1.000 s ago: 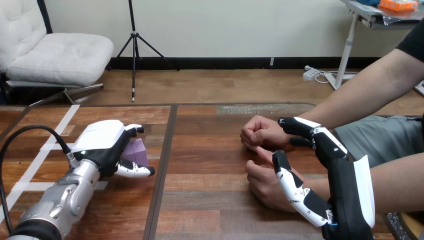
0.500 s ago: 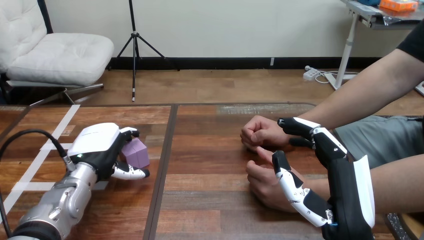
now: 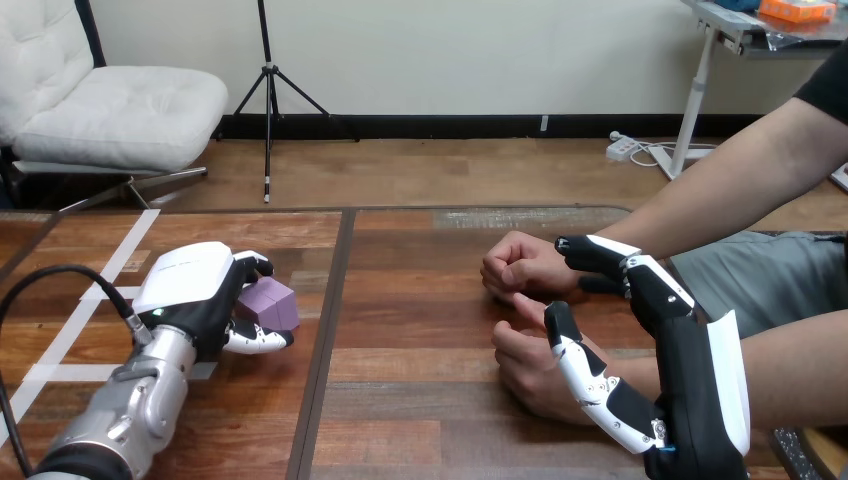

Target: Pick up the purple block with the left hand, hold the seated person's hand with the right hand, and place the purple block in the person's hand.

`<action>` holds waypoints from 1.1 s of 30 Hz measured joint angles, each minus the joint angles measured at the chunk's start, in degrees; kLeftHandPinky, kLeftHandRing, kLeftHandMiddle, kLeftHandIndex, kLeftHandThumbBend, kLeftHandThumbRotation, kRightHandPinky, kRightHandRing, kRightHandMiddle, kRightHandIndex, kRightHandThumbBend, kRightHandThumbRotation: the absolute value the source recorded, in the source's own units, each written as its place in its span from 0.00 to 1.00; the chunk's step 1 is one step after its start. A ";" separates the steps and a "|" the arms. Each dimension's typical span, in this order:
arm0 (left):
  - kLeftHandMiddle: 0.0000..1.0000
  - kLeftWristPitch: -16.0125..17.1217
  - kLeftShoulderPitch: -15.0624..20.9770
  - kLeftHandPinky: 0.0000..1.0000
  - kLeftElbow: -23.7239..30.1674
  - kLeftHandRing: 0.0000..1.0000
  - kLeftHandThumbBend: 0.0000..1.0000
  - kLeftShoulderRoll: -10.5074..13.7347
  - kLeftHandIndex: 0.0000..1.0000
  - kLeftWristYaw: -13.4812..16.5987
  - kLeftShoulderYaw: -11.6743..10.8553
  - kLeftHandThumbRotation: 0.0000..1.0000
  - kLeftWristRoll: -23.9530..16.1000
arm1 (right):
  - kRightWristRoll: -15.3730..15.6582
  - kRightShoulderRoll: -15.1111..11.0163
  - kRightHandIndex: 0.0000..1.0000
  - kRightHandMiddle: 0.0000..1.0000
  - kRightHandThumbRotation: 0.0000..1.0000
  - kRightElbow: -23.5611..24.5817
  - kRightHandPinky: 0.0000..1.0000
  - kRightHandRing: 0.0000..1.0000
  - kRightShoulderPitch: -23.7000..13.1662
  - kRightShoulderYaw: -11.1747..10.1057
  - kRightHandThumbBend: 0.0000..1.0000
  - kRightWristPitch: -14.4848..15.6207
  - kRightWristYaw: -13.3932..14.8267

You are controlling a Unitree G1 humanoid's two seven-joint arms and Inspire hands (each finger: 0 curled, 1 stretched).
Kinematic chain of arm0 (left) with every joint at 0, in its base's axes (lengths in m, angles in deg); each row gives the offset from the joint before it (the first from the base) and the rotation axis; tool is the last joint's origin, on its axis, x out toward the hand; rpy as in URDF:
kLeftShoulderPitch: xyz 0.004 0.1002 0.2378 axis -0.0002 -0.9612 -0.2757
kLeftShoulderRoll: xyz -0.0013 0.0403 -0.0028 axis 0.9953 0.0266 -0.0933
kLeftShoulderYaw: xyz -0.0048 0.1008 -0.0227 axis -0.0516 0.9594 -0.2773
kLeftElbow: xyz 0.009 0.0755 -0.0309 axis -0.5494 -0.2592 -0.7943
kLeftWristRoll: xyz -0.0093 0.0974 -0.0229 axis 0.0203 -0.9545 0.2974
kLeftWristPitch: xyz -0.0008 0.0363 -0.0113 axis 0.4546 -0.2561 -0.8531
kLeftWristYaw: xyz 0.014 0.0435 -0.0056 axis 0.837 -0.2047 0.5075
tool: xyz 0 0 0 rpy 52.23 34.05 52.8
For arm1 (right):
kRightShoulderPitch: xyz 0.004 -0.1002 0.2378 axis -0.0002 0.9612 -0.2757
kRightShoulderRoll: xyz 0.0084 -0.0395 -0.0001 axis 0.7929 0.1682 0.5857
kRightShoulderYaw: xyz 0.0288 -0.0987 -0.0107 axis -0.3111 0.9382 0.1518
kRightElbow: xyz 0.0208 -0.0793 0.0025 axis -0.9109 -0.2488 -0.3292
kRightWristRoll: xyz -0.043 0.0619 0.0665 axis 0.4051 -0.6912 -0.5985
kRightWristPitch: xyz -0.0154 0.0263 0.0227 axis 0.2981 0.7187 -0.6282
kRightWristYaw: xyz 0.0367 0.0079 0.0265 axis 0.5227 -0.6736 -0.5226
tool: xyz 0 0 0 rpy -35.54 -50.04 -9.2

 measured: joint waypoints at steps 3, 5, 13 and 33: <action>0.72 -0.07 0.00 0.61 -0.25 0.69 0.63 -0.26 0.72 0.75 0.00 0.18 0.23 | 0.00 -0.01 0.70 0.74 0.25 0.00 0.67 0.73 0.00 -0.01 0.36 0.00 -0.03; 0.72 -0.10 0.00 0.60 -0.40 0.69 0.63 -0.36 0.71 1.18 0.00 0.17 0.39 | 0.00 -0.02 0.70 0.74 0.25 0.00 0.67 0.73 0.00 -0.01 0.36 0.00 -0.05; 0.66 0.01 0.07 0.56 -1.05 0.62 0.60 -0.49 0.67 2.65 -0.03 0.10 1.36 | 0.00 -0.05 0.70 0.74 0.25 0.01 0.68 0.74 0.07 -0.09 0.36 0.00 -0.19; 0.57 0.74 0.08 0.49 -1.71 0.53 0.60 -0.52 0.61 5.38 -0.15 0.03 2.89 | -0.01 -0.10 0.70 0.74 0.25 0.14 0.69 0.74 0.23 -0.13 0.36 0.00 -0.30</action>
